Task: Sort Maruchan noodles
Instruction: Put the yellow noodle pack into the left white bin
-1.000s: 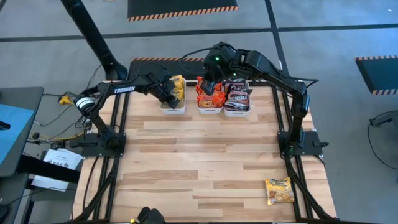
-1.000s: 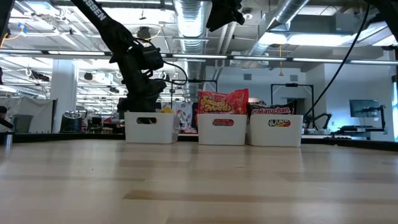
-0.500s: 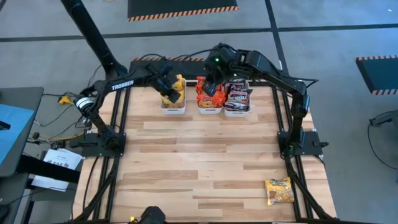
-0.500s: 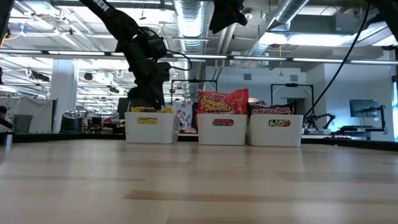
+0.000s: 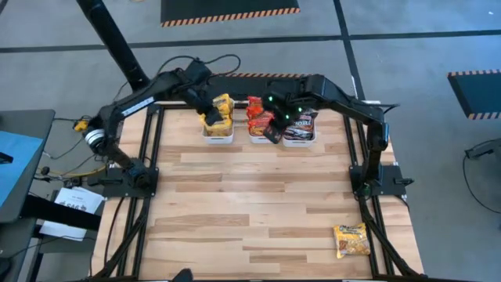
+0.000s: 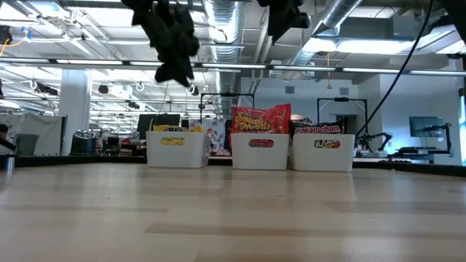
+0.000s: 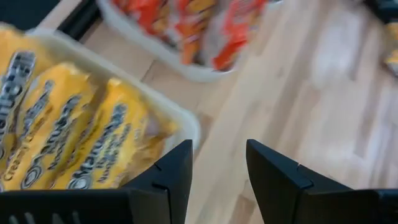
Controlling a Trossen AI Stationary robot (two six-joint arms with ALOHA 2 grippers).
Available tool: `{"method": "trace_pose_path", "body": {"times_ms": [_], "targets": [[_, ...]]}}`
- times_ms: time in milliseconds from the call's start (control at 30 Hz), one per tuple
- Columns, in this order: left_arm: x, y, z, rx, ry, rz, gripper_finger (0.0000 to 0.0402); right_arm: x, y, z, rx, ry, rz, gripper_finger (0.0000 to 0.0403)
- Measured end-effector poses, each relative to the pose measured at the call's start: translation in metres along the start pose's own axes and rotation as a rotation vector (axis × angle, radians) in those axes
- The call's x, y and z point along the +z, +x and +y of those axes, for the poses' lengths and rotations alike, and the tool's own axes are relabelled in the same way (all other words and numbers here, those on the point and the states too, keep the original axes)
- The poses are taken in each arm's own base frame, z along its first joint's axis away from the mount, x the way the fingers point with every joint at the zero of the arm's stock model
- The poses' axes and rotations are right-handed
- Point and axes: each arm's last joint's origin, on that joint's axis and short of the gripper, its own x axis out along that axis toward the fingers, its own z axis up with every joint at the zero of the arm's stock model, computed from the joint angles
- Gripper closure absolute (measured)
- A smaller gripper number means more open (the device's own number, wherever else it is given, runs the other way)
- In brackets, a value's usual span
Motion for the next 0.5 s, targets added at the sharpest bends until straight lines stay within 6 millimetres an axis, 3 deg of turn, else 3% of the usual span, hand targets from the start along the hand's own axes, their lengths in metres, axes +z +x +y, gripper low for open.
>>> {"method": "trace_pose_path", "body": {"times_ms": [167, 500], "targets": [[-0.011, -0.036, -0.021, -0.007, 0.057, -0.077, 0.0265, -0.018, -0.001, 0.022, -0.017, -0.005, 0.104, 0.0286], [-0.054, -0.096, -0.055, -0.036, 0.128, -0.216, 0.0265, -0.054, 0.013, 0.079, -0.010, -0.008, 0.186, 0.0286]]}}
